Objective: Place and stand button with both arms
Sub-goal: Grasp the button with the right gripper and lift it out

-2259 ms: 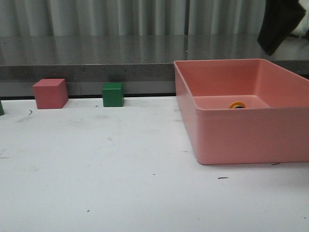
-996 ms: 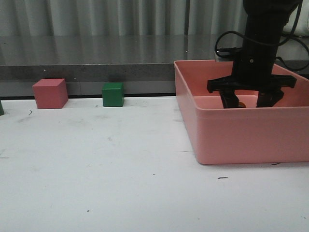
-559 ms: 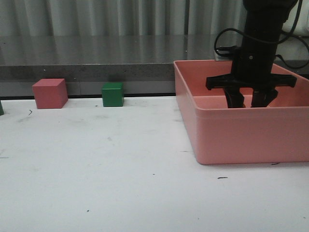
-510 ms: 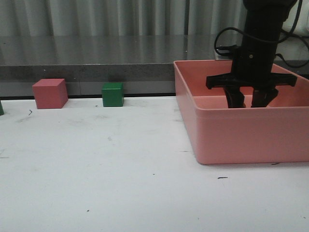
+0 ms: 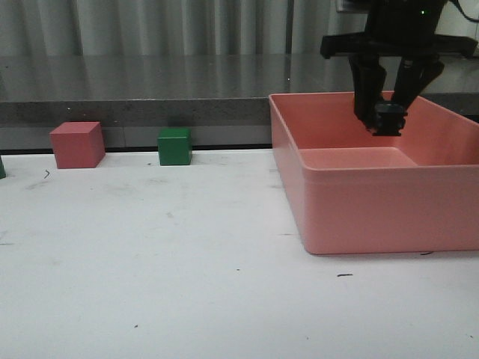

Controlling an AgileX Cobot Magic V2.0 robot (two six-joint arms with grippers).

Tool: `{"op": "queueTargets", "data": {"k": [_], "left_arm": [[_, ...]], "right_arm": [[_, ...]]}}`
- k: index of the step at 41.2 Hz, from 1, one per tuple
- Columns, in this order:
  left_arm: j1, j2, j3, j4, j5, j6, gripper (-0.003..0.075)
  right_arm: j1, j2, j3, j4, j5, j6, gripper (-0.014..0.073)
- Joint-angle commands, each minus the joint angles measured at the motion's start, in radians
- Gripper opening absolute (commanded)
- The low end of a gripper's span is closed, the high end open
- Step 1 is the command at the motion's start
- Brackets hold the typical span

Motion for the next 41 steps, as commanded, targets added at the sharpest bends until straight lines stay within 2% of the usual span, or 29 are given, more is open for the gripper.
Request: {"op": "queueTargets", "data": {"k": [1, 9, 13, 25, 41], "left_arm": [[-0.010, 0.004, -0.039, -0.006, -0.078, -0.001, 0.0441], [-0.010, 0.004, -0.039, -0.006, -0.078, -0.001, 0.0441], [-0.010, 0.004, -0.039, -0.006, -0.078, -0.001, 0.0441], [-0.010, 0.004, -0.039, -0.006, -0.078, -0.001, 0.0441], [-0.010, 0.004, -0.039, -0.006, -0.078, -0.001, 0.0441]], "right_arm": [[0.045, -0.107, -0.034, 0.000, 0.010, -0.002, 0.0257], [0.179, -0.151, -0.034, 0.000, 0.041, 0.001, 0.0257], [0.256, -0.149, -0.034, 0.000, 0.038, 0.044, 0.0257], [0.472, -0.062, -0.043, 0.000, -0.097, 0.225, 0.0257], [0.537, 0.197, -0.291, 0.000, -0.031, 0.429, 0.0257]]}}
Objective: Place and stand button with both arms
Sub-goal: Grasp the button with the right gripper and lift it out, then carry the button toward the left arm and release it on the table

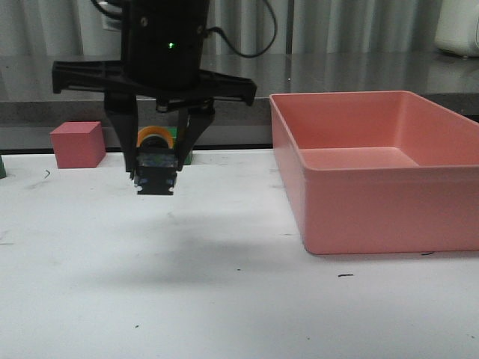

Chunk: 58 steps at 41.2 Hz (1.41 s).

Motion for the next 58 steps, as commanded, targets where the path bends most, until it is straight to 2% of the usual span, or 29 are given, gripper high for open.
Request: {"op": "queueTargets", "data": {"k": [1, 14, 31, 42, 58], "left_arm": [[-0.010, 0.004, -0.039, -0.006, -0.078, -0.001, 0.0441], [-0.010, 0.004, -0.039, -0.006, -0.078, -0.001, 0.0441], [-0.010, 0.004, -0.039, -0.006, -0.078, -0.001, 0.0441], [-0.010, 0.004, -0.039, -0.006, -0.078, -0.001, 0.0441], [-0.010, 0.004, -0.039, -0.006, -0.078, -0.001, 0.0441]], "right_arm": [[0.003, -0.007, -0.094, -0.009, 0.001, 0.057, 0.0257], [0.003, 0.135, -0.239, -0.009, 0.012, 0.131, 0.0258], [-0.004, 0.196, -0.250, -0.009, -0.007, 0.154, 0.0262], [-0.004, 0.196, -0.250, -0.009, -0.008, 0.154, 0.0405], [-0.004, 0.192, -0.250, -0.009, -0.004, 0.154, 0.0408]]}}
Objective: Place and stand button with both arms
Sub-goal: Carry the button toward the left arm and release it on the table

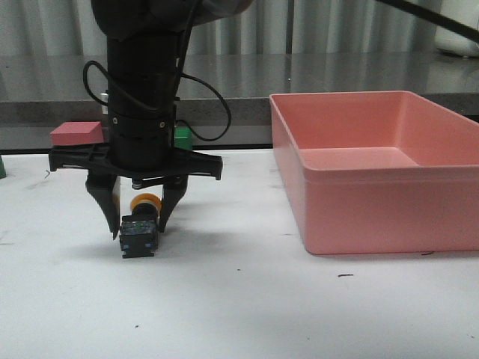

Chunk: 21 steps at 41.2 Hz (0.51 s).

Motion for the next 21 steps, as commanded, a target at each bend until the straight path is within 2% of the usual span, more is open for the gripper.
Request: {"op": "queueTargets", "data": {"k": [1, 8, 21], "left_arm": [[-0.010, 0.004, -0.039, -0.006, -0.078, -0.001, 0.0441], [-0.010, 0.004, -0.039, -0.006, -0.078, -0.001, 0.0441], [-0.010, 0.004, -0.039, -0.006, -0.078, -0.001, 0.0441]], "right_arm": [[-0.005, -0.079, -0.033, -0.009, -0.018, 0.003, 0.0408], [-0.005, -0.125, -0.033, -0.045, 0.018, -0.017, 0.0408], [-0.005, -0.337, -0.033, -0.082, 0.158, -0.341, 0.0408]]}}
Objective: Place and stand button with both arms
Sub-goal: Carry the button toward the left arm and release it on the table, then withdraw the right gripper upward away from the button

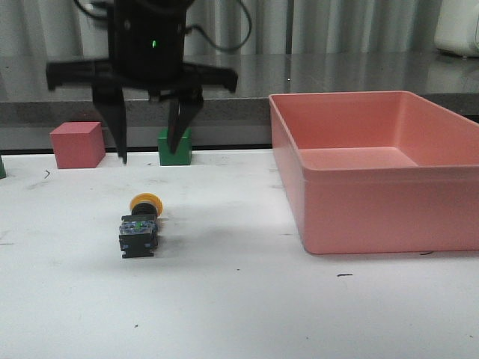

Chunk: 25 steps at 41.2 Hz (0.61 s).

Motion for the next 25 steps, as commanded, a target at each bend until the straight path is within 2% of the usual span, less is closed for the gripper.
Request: {"op": "queueTargets", "data": {"k": [1, 7, 13, 25], "left_arm": [[-0.010, 0.004, -0.039, -0.006, -0.078, -0.001, 0.0441], [-0.010, 0.004, -0.039, -0.006, -0.078, -0.001, 0.0441], [-0.010, 0.004, -0.039, -0.006, -0.078, -0.001, 0.0441], [-0.010, 0.004, -0.039, -0.006, -0.078, -0.001, 0.0441]], "right_arm": [[-0.006, -0.155, -0.033, -0.023, 0.068, -0.118, 0.0408], [-0.040, -0.243, -0.029, -0.008, 0.110, -0.232, 0.0408], [-0.099, -0.347, 0.040, 0.070, 0.109, -0.341, 0.0408], [-0.185, -0.613, 0.346, 0.078, -0.016, -0.442, 0.0402]]}}
